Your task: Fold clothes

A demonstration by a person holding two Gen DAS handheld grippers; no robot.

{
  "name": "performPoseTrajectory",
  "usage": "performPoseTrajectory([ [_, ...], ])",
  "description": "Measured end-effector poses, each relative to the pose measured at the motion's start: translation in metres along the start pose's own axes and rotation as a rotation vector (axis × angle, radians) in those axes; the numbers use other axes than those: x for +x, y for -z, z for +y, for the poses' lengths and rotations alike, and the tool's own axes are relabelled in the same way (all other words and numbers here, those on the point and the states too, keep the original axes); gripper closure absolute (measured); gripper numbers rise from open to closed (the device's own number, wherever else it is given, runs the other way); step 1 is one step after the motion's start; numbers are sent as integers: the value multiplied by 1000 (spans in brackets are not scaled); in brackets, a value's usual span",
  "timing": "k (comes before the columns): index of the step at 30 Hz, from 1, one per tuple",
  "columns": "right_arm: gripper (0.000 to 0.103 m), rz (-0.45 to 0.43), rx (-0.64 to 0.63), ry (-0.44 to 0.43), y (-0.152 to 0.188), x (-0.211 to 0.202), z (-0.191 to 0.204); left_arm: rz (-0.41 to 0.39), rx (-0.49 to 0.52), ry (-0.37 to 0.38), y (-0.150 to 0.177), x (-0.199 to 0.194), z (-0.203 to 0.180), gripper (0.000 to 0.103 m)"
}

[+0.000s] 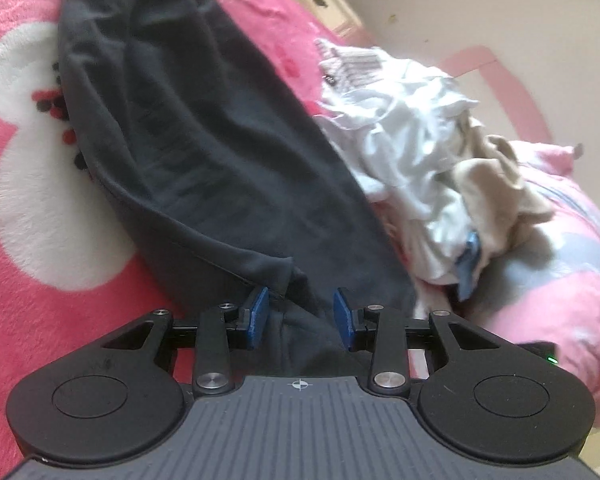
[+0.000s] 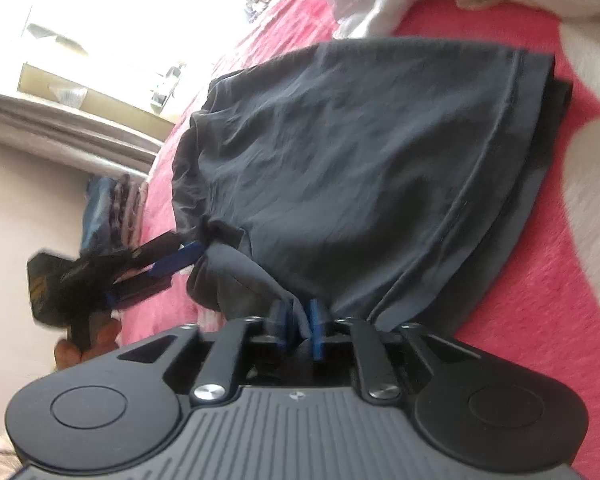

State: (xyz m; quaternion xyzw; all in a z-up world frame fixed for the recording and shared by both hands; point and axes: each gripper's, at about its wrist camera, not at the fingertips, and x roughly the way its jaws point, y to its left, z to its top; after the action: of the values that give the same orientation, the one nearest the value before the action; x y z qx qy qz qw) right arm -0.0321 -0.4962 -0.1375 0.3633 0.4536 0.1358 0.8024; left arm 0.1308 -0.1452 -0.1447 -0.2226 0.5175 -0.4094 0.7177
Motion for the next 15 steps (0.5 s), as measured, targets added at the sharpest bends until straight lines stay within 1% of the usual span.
performPoseTrajectory([
  [2, 70, -17, -66, 37, 0, -9, 6, 7, -5, -16, 0, 8, 3, 68],
  [4, 70, -47, -134, 96, 0, -23, 10, 14, -8, -30, 0, 14, 6, 68],
  [6, 70, -96, -190, 149, 1, -37, 17, 25, -10, -41, 1, 16, 8, 68],
  [9, 70, -184, -306, 191, 3, -58, 38, 31, -15, -44, 1, 17, 12, 68],
  [10, 70, -198, -349, 187, 5, -62, 47, 30, -17, -44, 1, 17, 12, 68],
  [12, 70, -184, -451, 138, 12, -57, 70, 29, -21, -45, 0, 18, 13, 68],
  [15, 72, -95, -593, 101, 30, -34, 91, 29, -22, -51, 0, 19, 13, 68],
])
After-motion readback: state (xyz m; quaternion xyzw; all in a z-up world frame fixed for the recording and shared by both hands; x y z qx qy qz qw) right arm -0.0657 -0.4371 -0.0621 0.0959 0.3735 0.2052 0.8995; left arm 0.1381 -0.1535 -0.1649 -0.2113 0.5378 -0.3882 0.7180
